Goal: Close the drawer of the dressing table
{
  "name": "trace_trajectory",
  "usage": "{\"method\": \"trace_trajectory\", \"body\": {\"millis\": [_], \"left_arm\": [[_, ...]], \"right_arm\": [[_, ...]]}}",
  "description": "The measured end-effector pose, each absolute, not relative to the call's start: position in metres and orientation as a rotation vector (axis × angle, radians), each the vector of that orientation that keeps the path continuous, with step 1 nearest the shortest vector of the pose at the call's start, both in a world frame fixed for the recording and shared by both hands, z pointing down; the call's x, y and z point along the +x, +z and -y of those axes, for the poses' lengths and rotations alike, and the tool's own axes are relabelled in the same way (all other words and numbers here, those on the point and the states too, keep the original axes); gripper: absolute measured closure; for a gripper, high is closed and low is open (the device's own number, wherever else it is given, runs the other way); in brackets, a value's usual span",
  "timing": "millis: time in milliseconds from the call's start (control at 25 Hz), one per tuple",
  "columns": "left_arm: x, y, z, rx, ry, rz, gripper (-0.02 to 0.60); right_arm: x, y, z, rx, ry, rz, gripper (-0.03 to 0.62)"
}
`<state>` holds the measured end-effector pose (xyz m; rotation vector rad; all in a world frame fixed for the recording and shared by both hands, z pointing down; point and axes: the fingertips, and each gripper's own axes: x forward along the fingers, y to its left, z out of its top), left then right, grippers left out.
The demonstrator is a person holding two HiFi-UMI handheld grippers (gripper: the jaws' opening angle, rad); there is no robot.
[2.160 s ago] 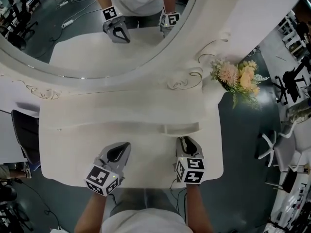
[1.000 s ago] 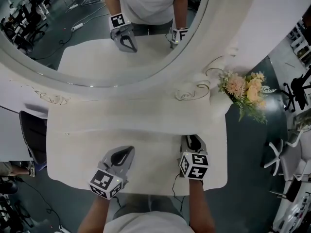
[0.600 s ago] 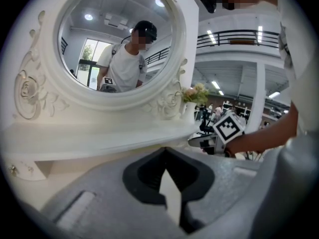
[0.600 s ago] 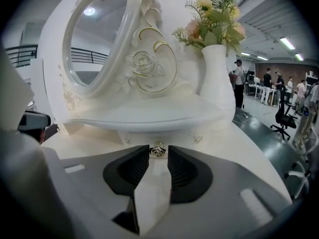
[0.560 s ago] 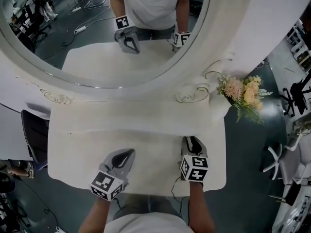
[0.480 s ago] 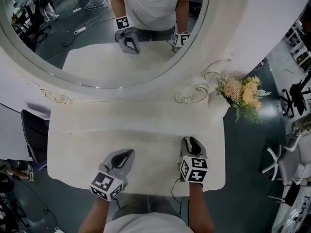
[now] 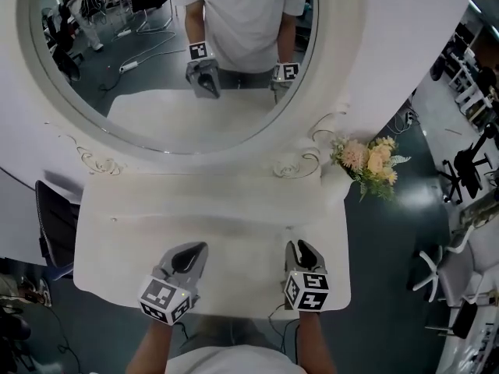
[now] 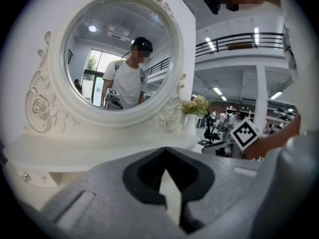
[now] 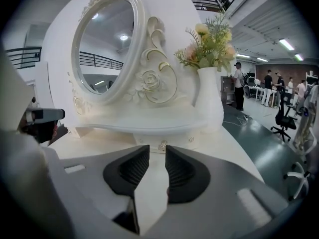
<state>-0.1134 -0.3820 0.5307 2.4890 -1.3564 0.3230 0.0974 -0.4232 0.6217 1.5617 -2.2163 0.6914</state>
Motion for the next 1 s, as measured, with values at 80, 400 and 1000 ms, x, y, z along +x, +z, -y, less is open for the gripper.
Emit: {"method": "trace_trajectory", "body": {"millis": [80, 400, 1000], "left_arm": [[-0.118, 0.522, 0.381, 2.489, 0.305, 1.385, 0.581], [-0.125, 0.494, 0.371, 2.534, 0.28, 1.43, 0.581], [-0.131, 0.438, 0.375, 2.584, 0.188, 1.518, 0.583]], "right_arm": [[0.096, 0.612, 0.418, 1.556, 0.678, 2.23, 0.494], [0.093, 0.569, 0.408, 1.581, 0.617, 2.294, 0.534], [0.112, 0.516, 0.398, 1.622, 0.46, 2.31, 0.591]]}}
